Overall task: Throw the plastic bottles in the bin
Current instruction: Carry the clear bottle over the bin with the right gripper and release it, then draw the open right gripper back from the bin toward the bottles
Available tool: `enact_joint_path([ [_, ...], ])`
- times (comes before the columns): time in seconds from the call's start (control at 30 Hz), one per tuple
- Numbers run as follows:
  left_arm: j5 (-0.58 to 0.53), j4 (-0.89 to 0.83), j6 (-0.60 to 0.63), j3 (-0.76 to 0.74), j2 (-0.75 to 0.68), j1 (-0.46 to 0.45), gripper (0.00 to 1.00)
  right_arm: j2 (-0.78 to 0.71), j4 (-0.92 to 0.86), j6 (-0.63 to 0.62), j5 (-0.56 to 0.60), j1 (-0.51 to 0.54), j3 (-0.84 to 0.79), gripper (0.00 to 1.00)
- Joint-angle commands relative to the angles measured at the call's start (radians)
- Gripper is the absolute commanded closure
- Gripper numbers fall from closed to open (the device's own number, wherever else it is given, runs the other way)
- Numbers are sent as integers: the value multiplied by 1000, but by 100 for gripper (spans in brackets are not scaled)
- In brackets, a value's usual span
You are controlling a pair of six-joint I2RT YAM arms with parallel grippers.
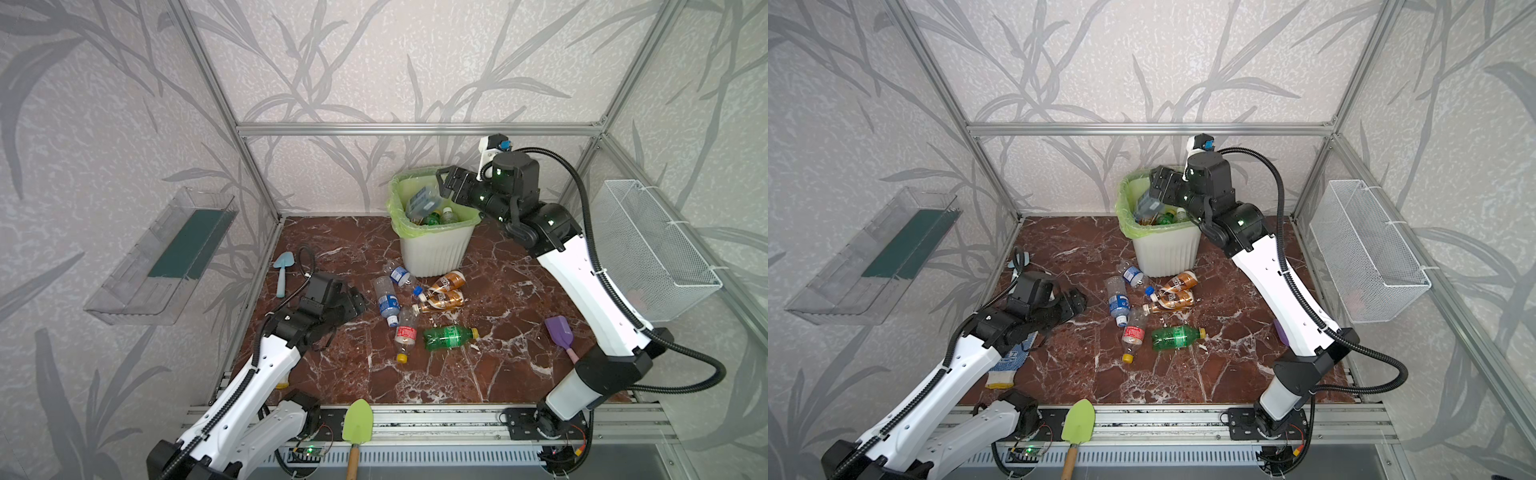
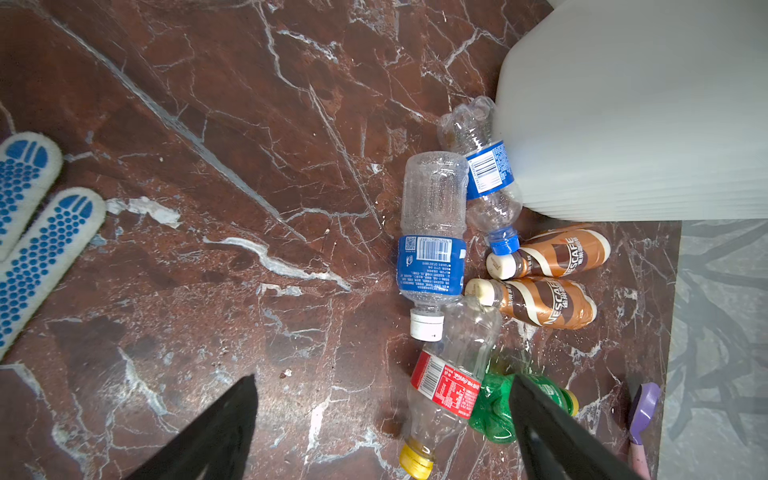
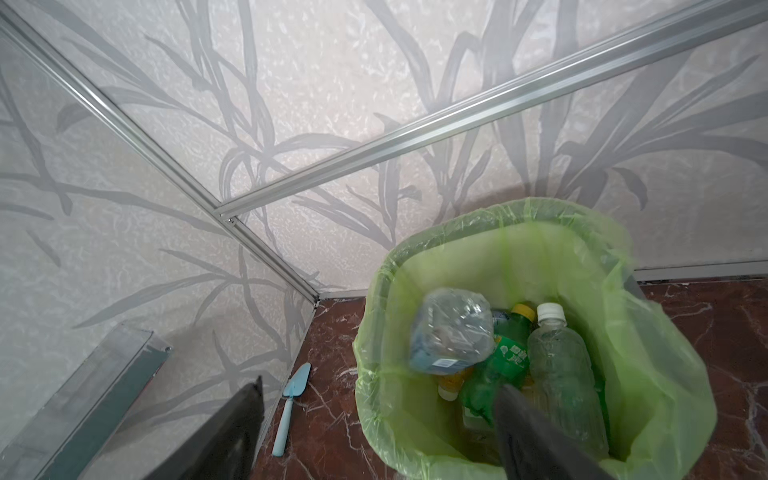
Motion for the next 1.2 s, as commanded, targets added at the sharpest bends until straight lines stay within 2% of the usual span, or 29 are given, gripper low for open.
enact_joint_path([
  [0.0, -21, -18, 2, -2, 8, 5, 7, -148, -6, -32, 56, 10, -87, 13],
  [0.2, -7, 1, -7, -13, 31, 4, 7, -352, -67, 24, 91, 4, -453, 15],
  [0.43, 27, 18, -17, -15, 74, 5, 7, -509, -84, 185, -8, 13, -873, 18],
  [0.53, 58, 24, -15, -7, 109, 4, 7, -541, -83, 235, -37, 36, -997, 18],
  [0.8, 93, 88, -28, -5, 199, 3, 9, -550, -31, 318, -92, 113, -1173, 19],
  [1.17, 100, 171, -29, 58, 364, -25, 10, -559, -12, 376, -128, 145, -1252, 19],
])
